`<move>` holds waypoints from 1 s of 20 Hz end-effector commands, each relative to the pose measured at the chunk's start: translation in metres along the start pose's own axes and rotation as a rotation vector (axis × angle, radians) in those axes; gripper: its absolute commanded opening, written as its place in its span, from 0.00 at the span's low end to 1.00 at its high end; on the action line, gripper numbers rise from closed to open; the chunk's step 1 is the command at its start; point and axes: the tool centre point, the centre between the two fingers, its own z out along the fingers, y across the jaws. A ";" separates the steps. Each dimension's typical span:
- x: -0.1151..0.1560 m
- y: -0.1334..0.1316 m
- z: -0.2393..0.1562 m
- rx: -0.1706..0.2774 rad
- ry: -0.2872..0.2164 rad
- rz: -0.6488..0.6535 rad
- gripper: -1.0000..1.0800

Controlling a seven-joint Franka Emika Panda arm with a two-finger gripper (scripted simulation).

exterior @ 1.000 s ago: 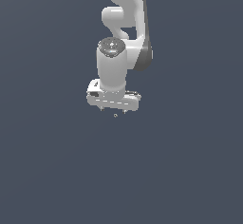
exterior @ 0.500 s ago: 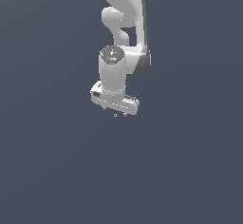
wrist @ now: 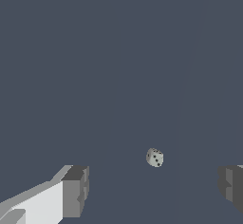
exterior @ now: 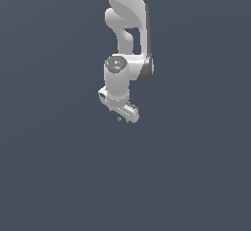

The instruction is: Pick up the object and move it to a goal position.

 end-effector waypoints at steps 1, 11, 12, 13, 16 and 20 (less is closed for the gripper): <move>-0.005 0.005 0.009 0.002 -0.001 0.077 0.96; -0.020 0.019 0.031 0.001 0.000 0.272 0.96; -0.020 0.020 0.032 0.001 0.000 0.283 0.96; -0.021 0.020 0.033 0.001 0.001 0.292 0.96; -0.022 0.022 0.035 0.001 0.001 0.309 0.96; -0.022 0.022 0.036 0.001 0.001 0.307 0.96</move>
